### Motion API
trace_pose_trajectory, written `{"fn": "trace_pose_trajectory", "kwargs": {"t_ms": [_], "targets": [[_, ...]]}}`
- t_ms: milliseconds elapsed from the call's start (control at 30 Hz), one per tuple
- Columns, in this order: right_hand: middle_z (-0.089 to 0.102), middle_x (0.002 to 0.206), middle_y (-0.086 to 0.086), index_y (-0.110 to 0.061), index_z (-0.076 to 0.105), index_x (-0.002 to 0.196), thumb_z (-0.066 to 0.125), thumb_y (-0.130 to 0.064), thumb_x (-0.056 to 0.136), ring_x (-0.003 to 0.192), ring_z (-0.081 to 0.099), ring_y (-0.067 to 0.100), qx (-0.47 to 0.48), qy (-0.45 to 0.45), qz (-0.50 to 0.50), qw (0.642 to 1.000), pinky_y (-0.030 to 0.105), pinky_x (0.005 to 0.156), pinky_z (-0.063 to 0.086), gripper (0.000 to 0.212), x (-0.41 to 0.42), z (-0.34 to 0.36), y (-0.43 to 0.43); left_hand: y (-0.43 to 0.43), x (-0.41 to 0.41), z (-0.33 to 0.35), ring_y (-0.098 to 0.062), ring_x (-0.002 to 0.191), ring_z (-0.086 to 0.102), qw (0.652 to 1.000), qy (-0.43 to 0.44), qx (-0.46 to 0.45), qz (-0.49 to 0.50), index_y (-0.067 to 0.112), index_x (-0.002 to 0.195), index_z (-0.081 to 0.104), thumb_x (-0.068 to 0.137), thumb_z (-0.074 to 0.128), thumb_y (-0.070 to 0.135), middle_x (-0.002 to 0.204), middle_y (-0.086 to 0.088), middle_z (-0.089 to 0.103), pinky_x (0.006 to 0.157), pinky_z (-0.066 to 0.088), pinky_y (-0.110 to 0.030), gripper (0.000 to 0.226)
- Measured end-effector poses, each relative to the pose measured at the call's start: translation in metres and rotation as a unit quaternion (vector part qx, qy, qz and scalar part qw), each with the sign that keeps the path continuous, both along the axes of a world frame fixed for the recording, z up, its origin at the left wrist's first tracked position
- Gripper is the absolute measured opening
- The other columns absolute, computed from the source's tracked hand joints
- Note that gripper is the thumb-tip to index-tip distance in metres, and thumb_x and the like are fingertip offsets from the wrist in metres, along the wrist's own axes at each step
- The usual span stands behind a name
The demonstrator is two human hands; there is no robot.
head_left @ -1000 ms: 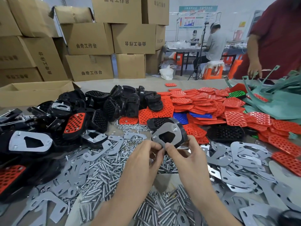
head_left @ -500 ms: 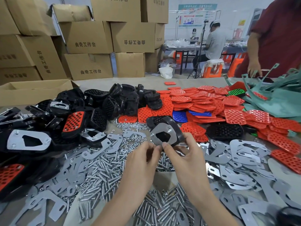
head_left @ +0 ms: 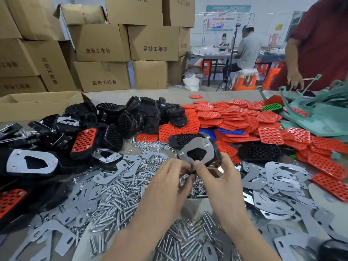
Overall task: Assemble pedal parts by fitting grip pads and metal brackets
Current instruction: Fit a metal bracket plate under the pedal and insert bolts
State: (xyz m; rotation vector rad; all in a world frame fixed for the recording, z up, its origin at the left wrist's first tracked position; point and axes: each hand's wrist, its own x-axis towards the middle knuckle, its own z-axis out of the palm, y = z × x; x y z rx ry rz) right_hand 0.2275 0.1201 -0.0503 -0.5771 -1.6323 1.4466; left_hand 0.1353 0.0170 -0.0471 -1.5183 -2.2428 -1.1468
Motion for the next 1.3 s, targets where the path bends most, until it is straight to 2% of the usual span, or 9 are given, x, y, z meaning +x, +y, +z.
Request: {"fn": "trace_pose_trajectory", "kwargs": {"t_ms": [100,267,433,533,633,767,900,1067,1300], "targets": [[0.078,0.093,-0.013,-0.038,0.064,0.092,0.075,-0.021,0.093,0.086,0.073,0.008,0.006,-0.005,0.009,1.000,0.030,0.078,0.051,0.021,-0.0001,0.0003,-0.0030,-0.0008,0.0029,-0.0008,0.003,0.089,0.058,0.994,-0.111,0.017,0.017,0.031,0.096,0.058,0.095,0.054,0.047,0.089,0.021,0.059,0.074,0.046,-0.013,0.017],[0.077,0.090,-0.014,-0.039,0.062,0.089,0.074,-0.018,0.093,0.084,0.073,0.003,0.017,-0.014,0.022,1.000,0.014,0.071,0.051,0.025,-0.0004,-0.0014,-0.0062,0.0033,0.0023,0.0007,0.004,0.071,0.062,0.967,-0.248,0.043,0.041,0.029,0.087,0.064,0.096,0.065,0.034,0.079,0.020,0.068,0.062,0.044,-0.012,0.011],[0.076,0.090,-0.013,-0.040,0.064,0.092,0.075,-0.020,0.093,0.082,0.071,0.005,0.008,-0.009,0.007,1.000,0.015,0.070,0.050,0.022,-0.0001,-0.0017,-0.0033,-0.0004,0.0014,-0.0026,0.001,0.091,0.049,0.996,0.089,-0.006,0.009,0.020,0.102,0.060,0.096,0.062,0.014,0.096,0.016,0.053,0.086,0.040,-0.013,0.009],[0.076,0.089,-0.015,-0.038,0.064,0.090,0.075,-0.021,0.092,0.080,0.071,0.005,0.010,-0.004,-0.006,1.000,0.012,0.069,0.048,0.021,0.0005,-0.0006,-0.0006,-0.0004,0.0027,0.0006,0.008,0.096,0.052,1.000,-0.001,0.021,-0.006,0.027,0.104,0.059,0.097,0.054,0.032,0.099,0.023,0.052,0.085,0.039,-0.004,0.010],[0.077,0.090,-0.015,-0.039,0.063,0.091,0.075,-0.021,0.092,0.082,0.072,0.004,0.012,-0.010,0.005,1.000,0.012,0.069,0.049,0.022,-0.0002,-0.0011,-0.0024,0.0000,0.0051,-0.0007,0.003,0.091,0.059,0.992,-0.120,0.033,0.010,0.033,0.095,0.056,0.092,0.047,0.055,0.091,0.023,0.058,0.073,0.045,-0.011,0.024],[0.078,0.092,-0.015,-0.039,0.063,0.090,0.075,-0.016,0.093,0.087,0.074,0.002,0.016,-0.012,0.023,1.000,0.013,0.074,0.052,0.025,-0.0012,-0.0032,-0.0054,0.0035,0.0012,-0.0008,0.003,0.072,0.060,0.980,-0.189,0.025,0.056,0.032,0.085,0.060,0.095,0.057,0.046,0.074,0.015,0.064,0.061,0.041,-0.013,0.018],[0.079,0.094,-0.008,-0.036,0.064,0.093,0.074,-0.013,0.093,0.092,0.076,0.010,0.010,-0.004,0.031,0.999,0.033,0.083,0.055,0.024,-0.0028,-0.0037,-0.0073,0.0013,0.0030,0.0005,0.005,0.066,0.057,0.981,-0.185,0.013,0.055,0.035,0.078,0.058,0.100,0.056,0.039,0.062,0.016,0.059,0.057,0.039,-0.012,0.023],[0.078,0.091,-0.005,-0.033,0.063,0.092,0.074,-0.015,0.094,0.087,0.075,0.015,0.017,-0.015,0.030,0.999,0.045,0.084,0.057,0.021,-0.0026,-0.0039,-0.0072,-0.0011,0.0046,0.0029,0.009,0.082,0.051,0.992,-0.116,-0.002,0.050,0.043,0.076,0.043,0.102,0.054,0.033,0.079,0.020,0.051,0.068,0.037,-0.009,0.030],[0.077,0.092,-0.009,-0.035,0.066,0.095,0.075,-0.017,0.093,0.087,0.073,0.009,0.011,-0.016,0.043,0.999,0.018,0.076,0.053,0.020,-0.0003,-0.0029,-0.0041,-0.0023,0.0017,0.0035,-0.002,0.086,0.042,0.999,0.004,-0.035,0.010,0.031,0.094,0.049,0.099,0.043,0.036,0.090,0.020,0.042,0.075,0.037,-0.014,0.009]]}}
